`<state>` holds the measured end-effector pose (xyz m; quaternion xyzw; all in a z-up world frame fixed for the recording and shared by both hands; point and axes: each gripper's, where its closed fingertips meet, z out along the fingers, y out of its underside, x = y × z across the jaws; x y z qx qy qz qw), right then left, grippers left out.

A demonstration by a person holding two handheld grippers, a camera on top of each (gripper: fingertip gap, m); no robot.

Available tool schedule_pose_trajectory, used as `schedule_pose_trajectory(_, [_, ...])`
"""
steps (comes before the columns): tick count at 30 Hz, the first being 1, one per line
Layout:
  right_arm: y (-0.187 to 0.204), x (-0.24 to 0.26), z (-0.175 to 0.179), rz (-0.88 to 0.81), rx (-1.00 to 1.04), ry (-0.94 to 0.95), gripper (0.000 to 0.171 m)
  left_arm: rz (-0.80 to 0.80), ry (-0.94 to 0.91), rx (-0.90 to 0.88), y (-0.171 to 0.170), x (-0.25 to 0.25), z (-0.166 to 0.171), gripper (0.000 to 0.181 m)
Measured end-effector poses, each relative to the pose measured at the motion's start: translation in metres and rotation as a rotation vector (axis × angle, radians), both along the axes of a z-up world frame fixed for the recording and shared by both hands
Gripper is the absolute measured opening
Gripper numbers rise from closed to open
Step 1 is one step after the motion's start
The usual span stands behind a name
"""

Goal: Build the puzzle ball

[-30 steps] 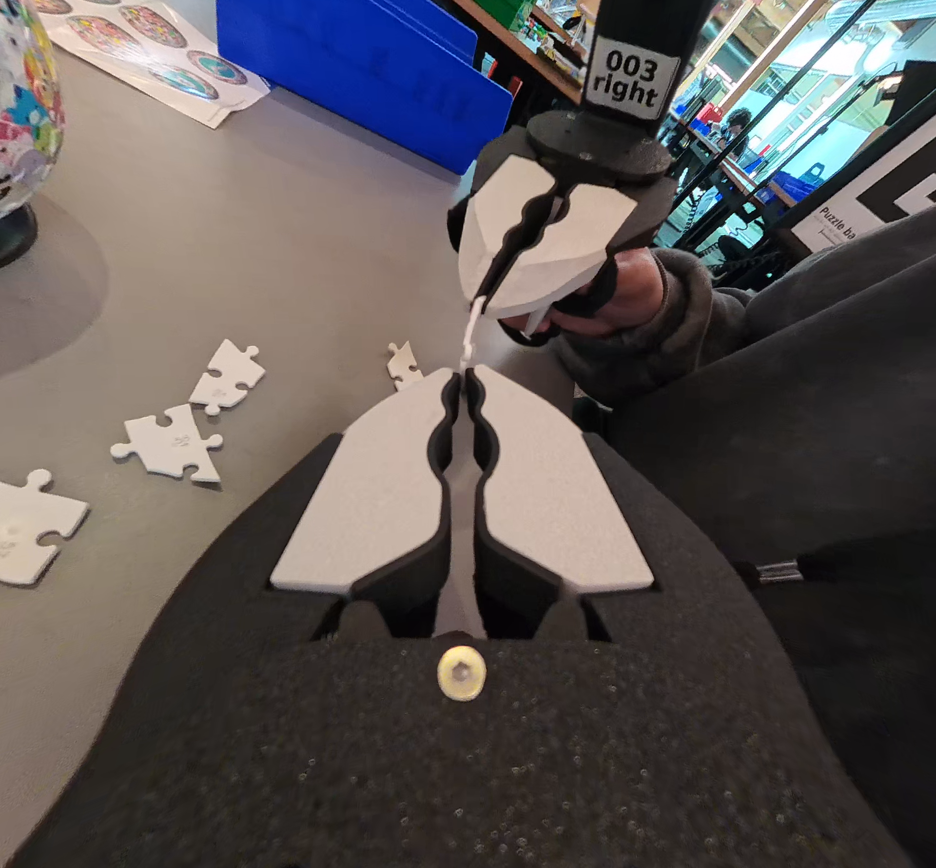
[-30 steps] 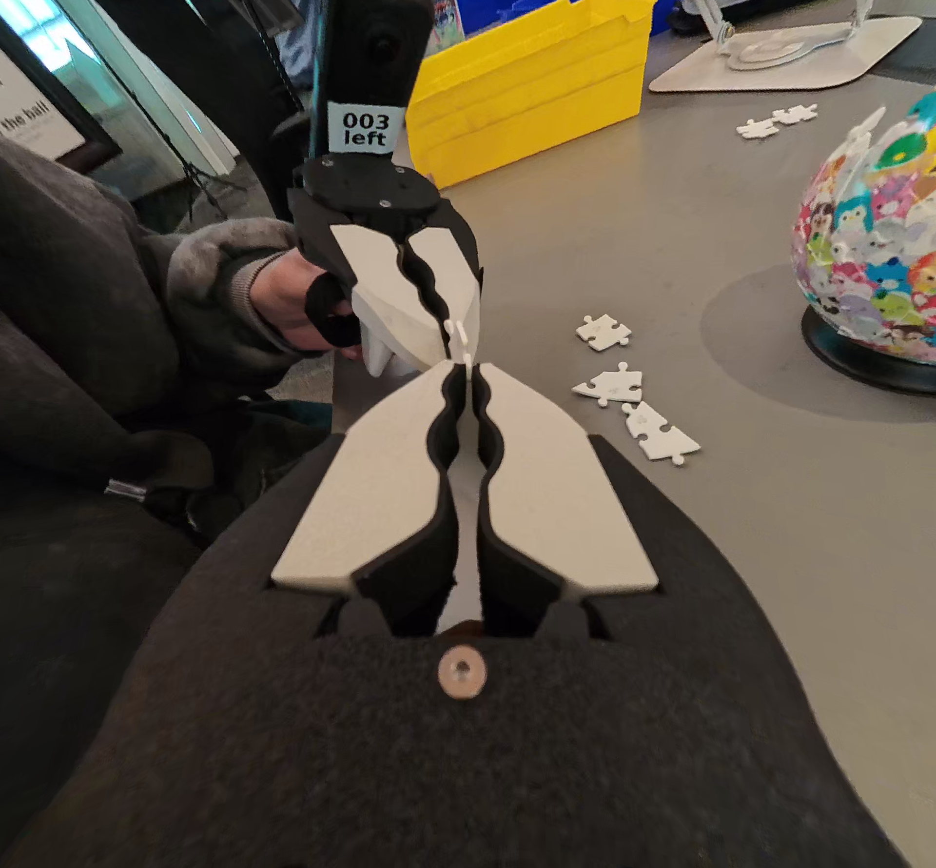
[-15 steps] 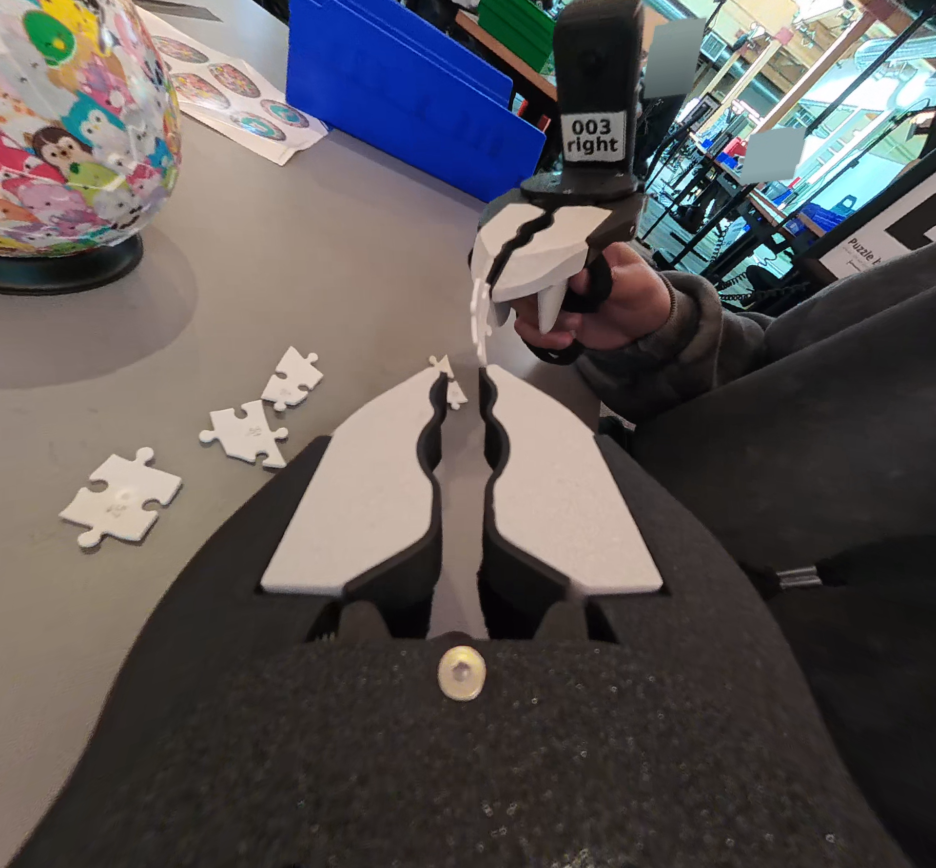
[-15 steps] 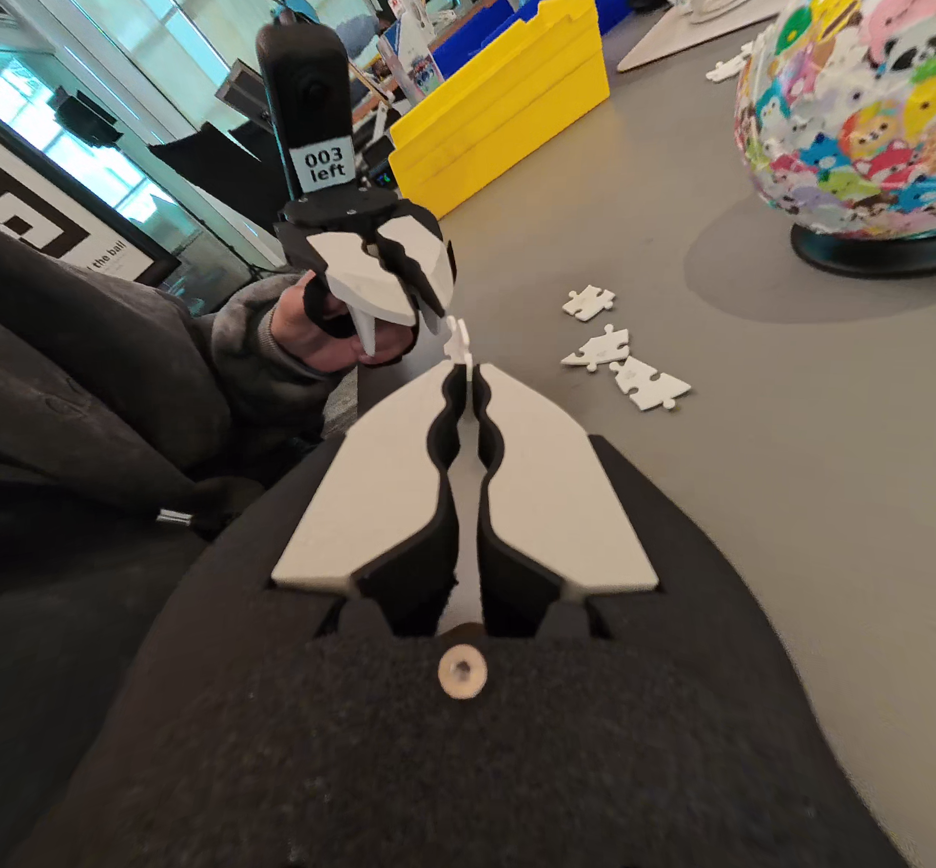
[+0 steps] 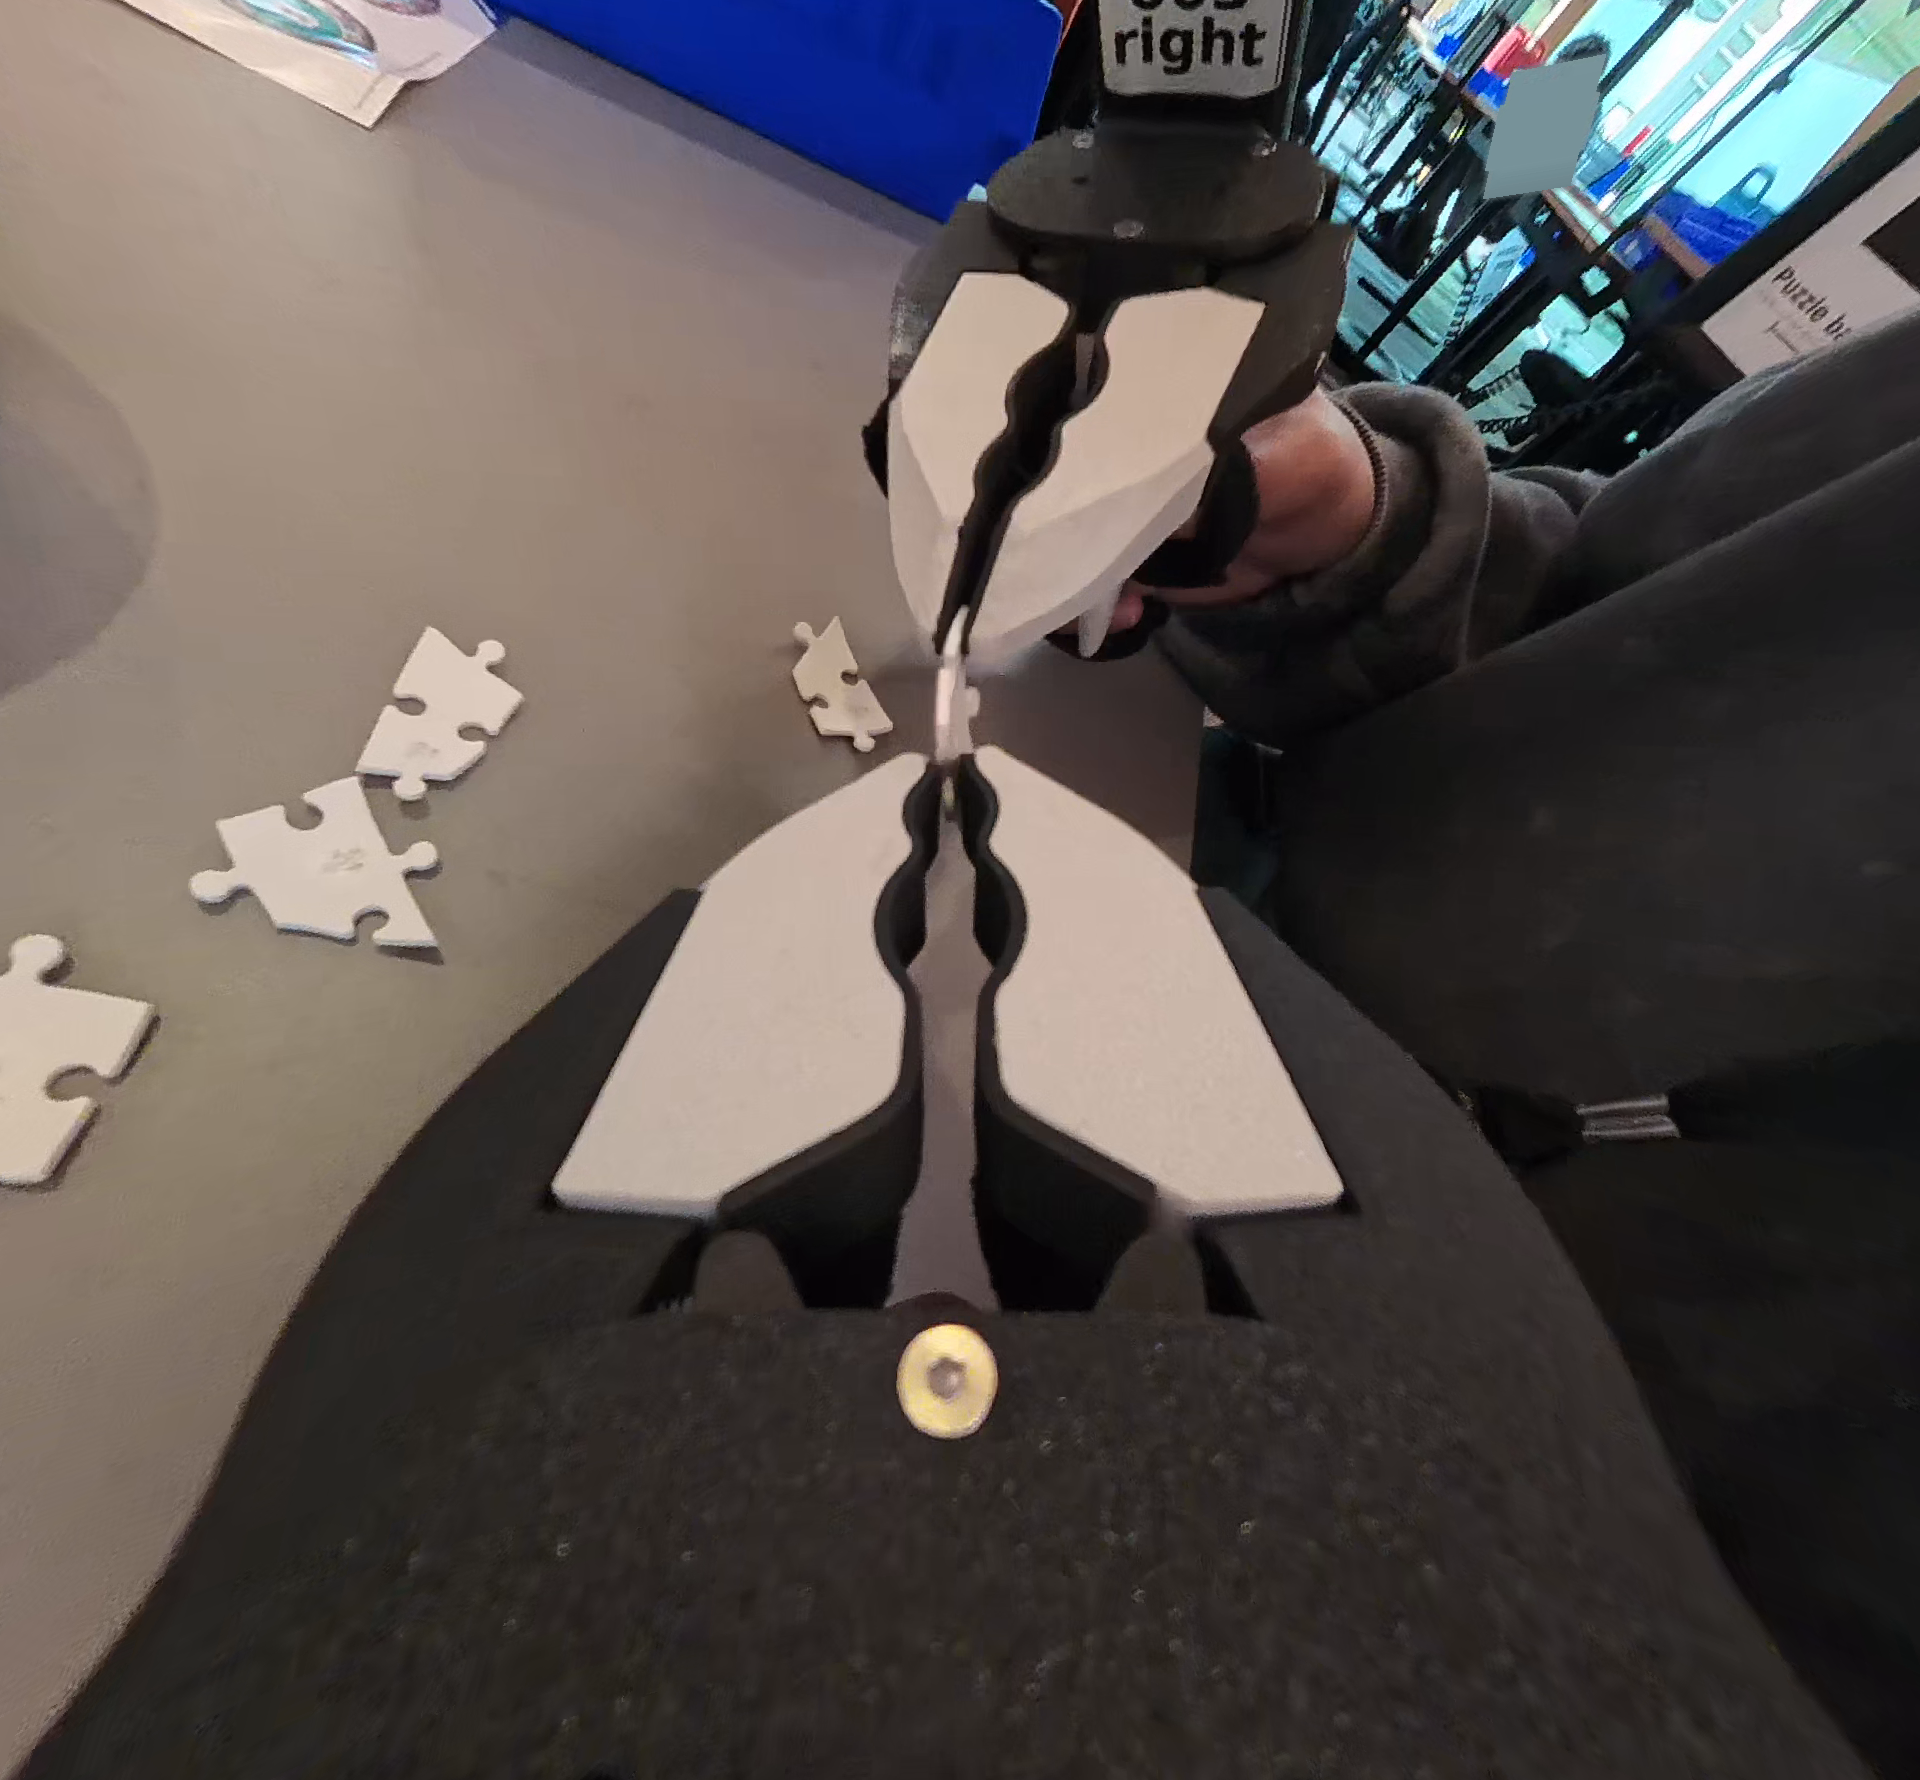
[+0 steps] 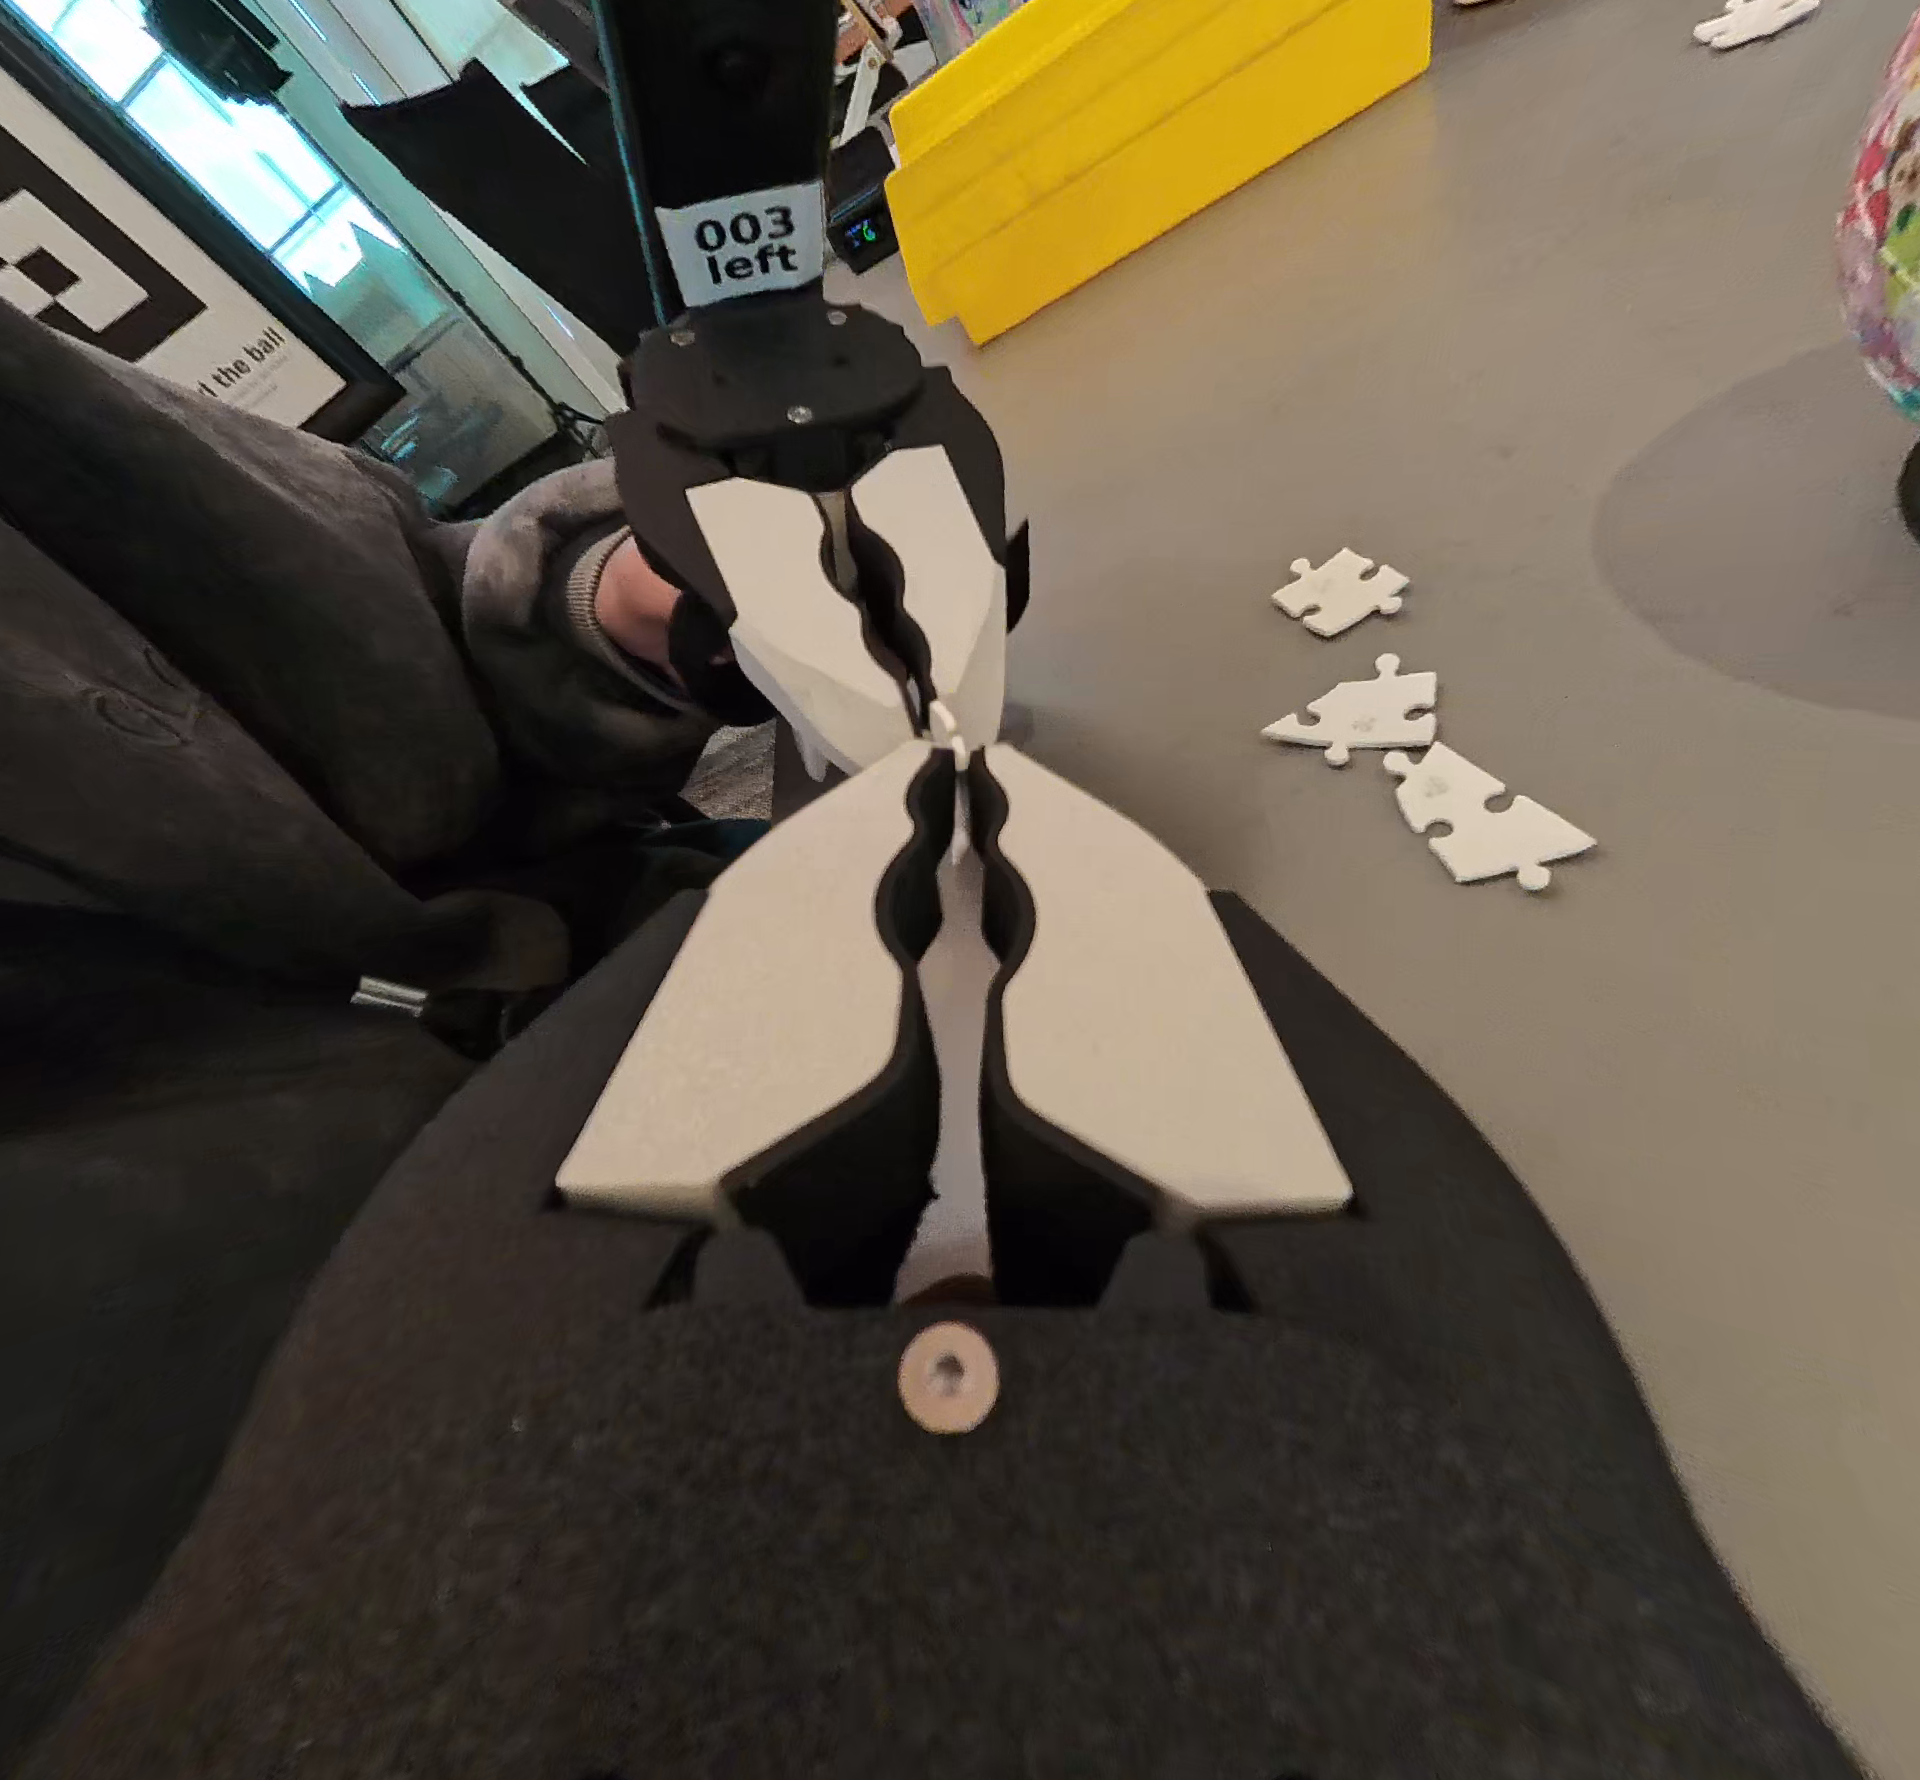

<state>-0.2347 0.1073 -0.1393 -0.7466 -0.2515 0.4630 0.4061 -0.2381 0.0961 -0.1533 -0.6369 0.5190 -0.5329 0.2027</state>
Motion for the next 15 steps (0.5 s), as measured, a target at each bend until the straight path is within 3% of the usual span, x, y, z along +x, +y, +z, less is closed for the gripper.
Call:
schedule_pose_trajectory(8, [0.013,0.015,0.01,-0.172,0.015,0.124,0.01,0.168,-0.176,-0.217,0.03,-0.006,0.028,0.002])
schedule_pose_trajectory(15, [0.022,-0.001,0.017,-0.226,0.006,0.2,0.011,0.164,-0.228,-0.24,0.03,-0.003,0.036,0.002])
